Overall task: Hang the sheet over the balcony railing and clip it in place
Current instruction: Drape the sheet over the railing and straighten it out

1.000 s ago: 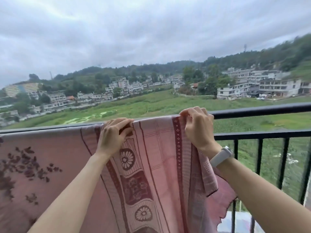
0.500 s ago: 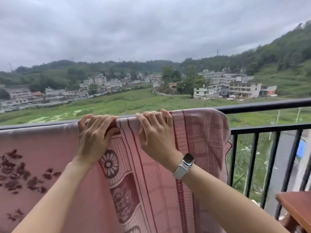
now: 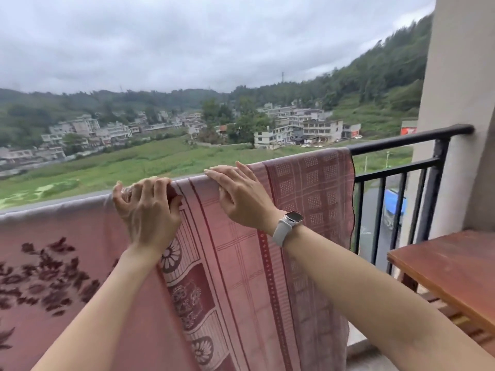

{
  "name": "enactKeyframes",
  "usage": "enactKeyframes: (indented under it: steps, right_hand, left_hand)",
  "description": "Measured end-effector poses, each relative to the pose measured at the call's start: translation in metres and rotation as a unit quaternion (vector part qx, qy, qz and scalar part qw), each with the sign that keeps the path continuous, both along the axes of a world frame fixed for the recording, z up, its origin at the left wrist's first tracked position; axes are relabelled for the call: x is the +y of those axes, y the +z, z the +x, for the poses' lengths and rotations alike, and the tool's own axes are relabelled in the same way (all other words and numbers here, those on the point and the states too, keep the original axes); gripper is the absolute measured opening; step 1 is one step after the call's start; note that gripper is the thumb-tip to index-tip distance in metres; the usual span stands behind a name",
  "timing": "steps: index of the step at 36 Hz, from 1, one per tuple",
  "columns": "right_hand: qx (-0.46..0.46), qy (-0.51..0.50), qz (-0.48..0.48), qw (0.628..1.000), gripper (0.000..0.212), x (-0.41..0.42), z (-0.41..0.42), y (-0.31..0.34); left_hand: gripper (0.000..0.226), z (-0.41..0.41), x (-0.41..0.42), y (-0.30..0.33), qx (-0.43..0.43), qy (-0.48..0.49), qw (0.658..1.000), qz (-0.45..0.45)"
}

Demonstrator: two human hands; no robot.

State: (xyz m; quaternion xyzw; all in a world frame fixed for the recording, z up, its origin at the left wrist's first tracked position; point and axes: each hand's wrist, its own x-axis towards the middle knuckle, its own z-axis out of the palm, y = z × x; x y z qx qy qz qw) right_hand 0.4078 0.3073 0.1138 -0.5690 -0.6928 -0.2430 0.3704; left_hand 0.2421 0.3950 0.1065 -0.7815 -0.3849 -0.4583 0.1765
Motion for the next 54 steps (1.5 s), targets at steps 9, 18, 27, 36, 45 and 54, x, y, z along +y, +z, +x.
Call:
enactKeyframes:
  steps: [9,18,27,36,45,54]
  right_hand:
    - [0.066,-0.214,0.044,0.974,0.045,-0.034,0.067,-0.011]
    - [-0.010,-0.230,0.013,0.973,0.051,-0.037,0.091,-0.021]
    - [0.004,-0.236,0.030,0.971,0.041,-0.043,0.095,-0.015]
    - [0.021,-0.301,0.005,0.953,0.040,-0.056,0.121,-0.008]
    - [0.022,-0.169,0.084,0.982,0.038,-0.036,0.071,-0.004]
    - [-0.038,0.015,0.078,0.996,0.038,0.027,-0.084,0.003]
  left_hand:
    - [0.040,0.055,-0.031,0.013,-0.013,-0.099,0.995,0.014]
    - [0.037,0.108,-0.026,0.009,0.035,-0.072,0.996,0.038]
    - [0.034,0.101,-0.022,0.011,0.071,-0.073,0.994,0.042]
    - [0.031,0.118,-0.031,0.022,0.109,-0.090,0.989,0.032]
    - [0.029,0.063,-0.021,0.024,0.017,-0.123,0.990,0.061]
    - [0.037,-0.100,0.023,0.011,-0.076,-0.019,0.996,-0.032]
